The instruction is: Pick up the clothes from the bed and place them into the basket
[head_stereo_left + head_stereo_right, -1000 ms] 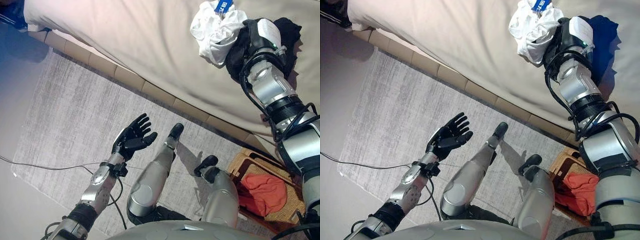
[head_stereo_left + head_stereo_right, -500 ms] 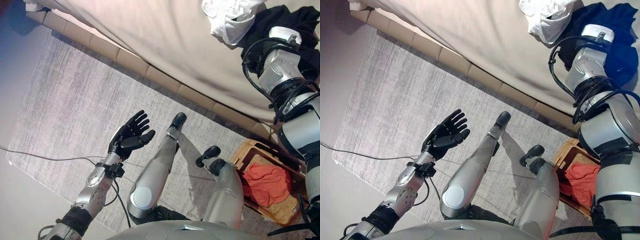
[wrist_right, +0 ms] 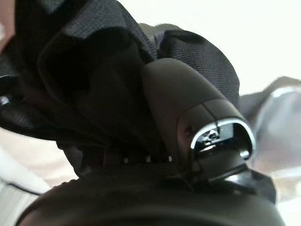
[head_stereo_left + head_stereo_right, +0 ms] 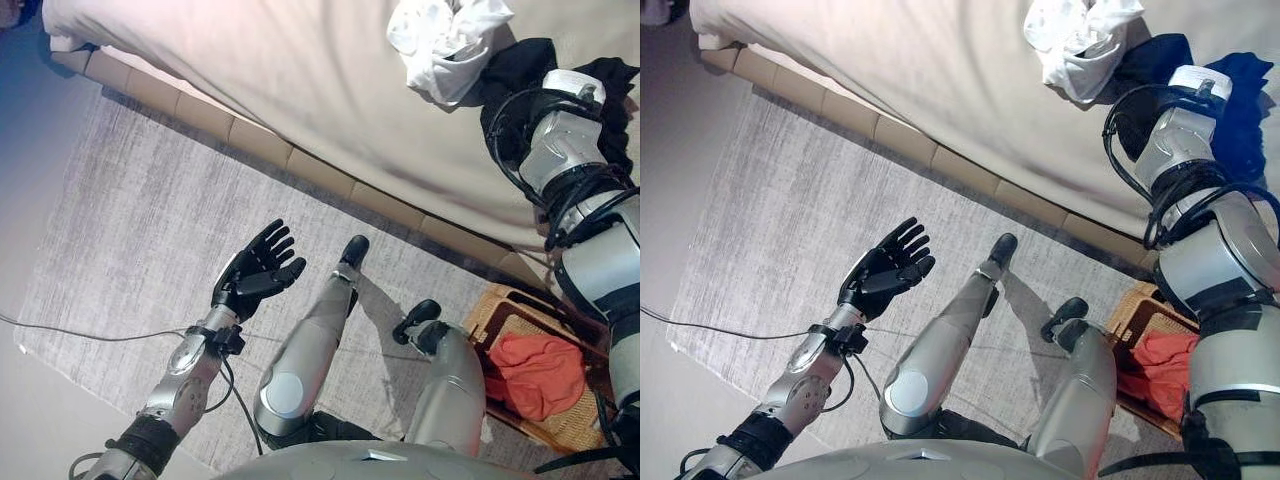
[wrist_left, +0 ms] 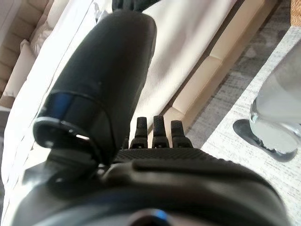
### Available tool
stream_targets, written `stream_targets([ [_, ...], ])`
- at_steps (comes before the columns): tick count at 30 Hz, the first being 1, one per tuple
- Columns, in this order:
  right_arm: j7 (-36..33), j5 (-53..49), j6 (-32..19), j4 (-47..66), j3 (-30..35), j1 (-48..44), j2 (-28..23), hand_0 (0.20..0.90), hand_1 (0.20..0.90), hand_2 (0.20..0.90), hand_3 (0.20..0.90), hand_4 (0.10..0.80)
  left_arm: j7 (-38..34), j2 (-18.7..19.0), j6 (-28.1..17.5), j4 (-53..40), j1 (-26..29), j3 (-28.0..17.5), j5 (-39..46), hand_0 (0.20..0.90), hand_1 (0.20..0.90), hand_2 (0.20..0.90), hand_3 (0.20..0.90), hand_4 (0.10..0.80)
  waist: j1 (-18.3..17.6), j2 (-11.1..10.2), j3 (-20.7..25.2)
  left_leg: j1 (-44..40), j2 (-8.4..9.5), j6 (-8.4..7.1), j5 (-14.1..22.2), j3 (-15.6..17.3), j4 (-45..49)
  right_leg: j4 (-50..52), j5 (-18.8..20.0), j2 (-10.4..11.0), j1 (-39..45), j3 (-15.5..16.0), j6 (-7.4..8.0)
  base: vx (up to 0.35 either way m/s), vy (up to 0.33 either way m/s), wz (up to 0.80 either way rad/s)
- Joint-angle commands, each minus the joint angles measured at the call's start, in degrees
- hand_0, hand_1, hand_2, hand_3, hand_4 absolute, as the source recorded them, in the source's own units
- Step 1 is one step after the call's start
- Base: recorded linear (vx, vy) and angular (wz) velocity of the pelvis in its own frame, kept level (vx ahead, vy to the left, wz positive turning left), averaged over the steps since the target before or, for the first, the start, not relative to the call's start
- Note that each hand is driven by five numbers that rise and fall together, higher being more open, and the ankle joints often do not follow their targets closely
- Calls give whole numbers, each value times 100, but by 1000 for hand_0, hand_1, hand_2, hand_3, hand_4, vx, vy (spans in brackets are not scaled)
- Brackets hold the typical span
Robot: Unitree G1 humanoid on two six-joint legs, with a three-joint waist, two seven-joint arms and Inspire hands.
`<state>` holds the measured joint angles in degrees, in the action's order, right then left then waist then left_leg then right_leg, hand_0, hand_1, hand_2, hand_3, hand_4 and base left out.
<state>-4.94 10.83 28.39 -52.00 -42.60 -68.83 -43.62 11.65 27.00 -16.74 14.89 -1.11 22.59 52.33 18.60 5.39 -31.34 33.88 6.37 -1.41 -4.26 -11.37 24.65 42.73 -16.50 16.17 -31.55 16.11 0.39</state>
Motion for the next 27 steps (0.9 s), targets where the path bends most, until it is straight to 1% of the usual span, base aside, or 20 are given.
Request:
stream_targets([
  [1, -1356, -788, -709, 774, 550, 43, -754, 300, 300, 300, 200, 100, 139, -69, -478, -261, -105, -456, 61, 900, 900, 900, 900, 800, -200, -179, 155, -666, -20, 342, 1244, 486, 596, -415, 371, -572, 664, 100, -214, 36, 25, -35],
  [2, -1501, -849, -882, 873, 739, 205, -752, 300, 300, 300, 200, 100, 136, -84, -478, -227, -92, -477, 51, 900, 900, 900, 900, 800, -247, -209, 155, -791, -41, 337, 1257, 507, 543, -488, 383, -588, 775, 65, -200, -16, 55, -40],
  [3, -1673, -921, -1172, 1142, 1144, 561, -779, 300, 300, 300, 200, 100, 62, -108, -444, -191, -31, -518, -1, 900, 900, 900, 900, 800, -370, -263, 155, -973, -87, 340, 1125, 538, 374, -717, 553, -612, 940, 33, -211, 3, 60, -37],
  [5, -1859, -963, -1475, 1747, 1688, 1188, -815, 300, 300, 300, 200, 100, -84, -158, -447, -109, 19, -539, -35, 900, 900, 900, 900, 800, -615, -362, 155, -1459, -171, 336, 1125, 635, 118, -1049, 654, -694, 1334, -175, -130, 52, 56, -45],
  [6, -1903, -926, -1586, 1946, 1898, 1419, -823, 300, 300, 300, 200, 100, -141, -176, -452, -84, 45, -540, -44, 900, 900, 900, 900, 800, -708, -400, 155, -1639, -201, 333, 1122, 679, 11, -1219, 711, -729, 1489, -263, -97, 88, 46, -65],
  [7, -1945, -887, -1775, 2184, 2141, 1768, -814, 300, 300, 300, 200, 100, -213, -224, -485, 13, 89, -555, -40, 900, 900, 900, 900, 800, -882, -465, 236, -1862, -245, 329, 1091, 769, -185, -1516, 827, -794, 1671, -402, -42, 62, 31, -68],
  [8, -1945, -885, -1774, 2189, 2150, 1779, -815, 300, 300, 300, 200, 100, -212, -221, -487, 14, 89, -551, -39, 900, 900, 900, 900, 800, -874, -465, 235, -1872, -248, 329, 1087, 771, -195, -1527, 833, -798, 1680, -404, -43, 116, 48, -69],
  [9, -1880, -793, -2023, 2480, 2479, 2270, -843, 300, 300, 300, 200, 100, -350, -270, -518, 133, 151, -555, -37, 900, 900, 900, 900, 800, -1143, -553, 409, -2169, -318, 326, 1070, 966, -479, -1934, 989, -868, 1895, -594, 36, 121, 48, -67],
  [10, -1829, -682, -2163, 2609, 2646, 2557, -867, 300, 300, 300, 200, 100, -441, -313, -539, 213, 197, -561, -46, 900, 900, 900, 900, 800, -1286, -590, 526, -2372, -354, 325, 1037, 1106, -695, -2214, 1104, -925, 2050, -722, 78, 152, 55, -60],
  [12, -1718, -598, -2219, 2781, 2798, 2812, -919, 300, 300, 300, 200, 100, -547, -349, -510, 257, 243, -574, -78, 900, 900, 900, 900, 800, -1448, -630, 670, -2580, -392, 320, 993, 1247, -933, -2494, 1223, -978, 2197, -854, 129, 91, 19, -66],
  [13, -1610, -587, -2290, 2832, 2914, 3001, -997, 300, 300, 300, 200, 100, -618, -366, -492, 312, 295, -577, -101, 900, 900, 900, 900, 800, -1595, -661, 810, -2787, -424, 317, 950, 1390, -1181, -2782, 1343, -1034, 2355, -994, 175, 76, 0, -74],
  [15, -1481, -580, -2313, 2938, 3069, 3201, -1102, 300, 300, 300, 200, 100, -667, -393, -445, 363, 322, -598, -130, 900, 900, 900, 900, 800, -1731, -688, 978, -2998, -451, 309, 886, 1500, -1465, -3064, 1463, -1096, 2510, -1131, 220, 92, -17, -62],
  [18, -1363, -603, -2350, 3076, 3346, 3511, -1239, 300, 300, 300, 200, 100, -692, -393, -358, 332, 328, -616, -201, 900, 900, 900, 900, 800, -1928, -723, 1228, -3268, -507, 284, 783, 1629, -1864, -3440, 1690, -1138, 2672, -1328, 309, 65, -37, -52],
  [21, -1237, -537, -2299, 3271, 3624, 3837, -1312, 300, 300, 300, 200, 100, -654, -392, -211, 343, 346, -680, -272, 900, 900, 900, 900, 800, -2070, -735, 1471, -3478, -556, 262, 707, 1735, -2207, -3725, 1838, -1176, 2780, -1505, 370, 64, -32, -36],
  [27, -1045, -414, -2220, 3601, 4106, 4580, -1214, 300, 300, 300, 200, 100, -563, -475, -116, 547, 368, -771, -340, 900, 900, 900, 900, 800, -2311, -764, 1780, -3788, -653, 224, 569, 1885, -2742, -4033, 1998, -1241, 2925, -1733, 457, 49, -35, -26],
])
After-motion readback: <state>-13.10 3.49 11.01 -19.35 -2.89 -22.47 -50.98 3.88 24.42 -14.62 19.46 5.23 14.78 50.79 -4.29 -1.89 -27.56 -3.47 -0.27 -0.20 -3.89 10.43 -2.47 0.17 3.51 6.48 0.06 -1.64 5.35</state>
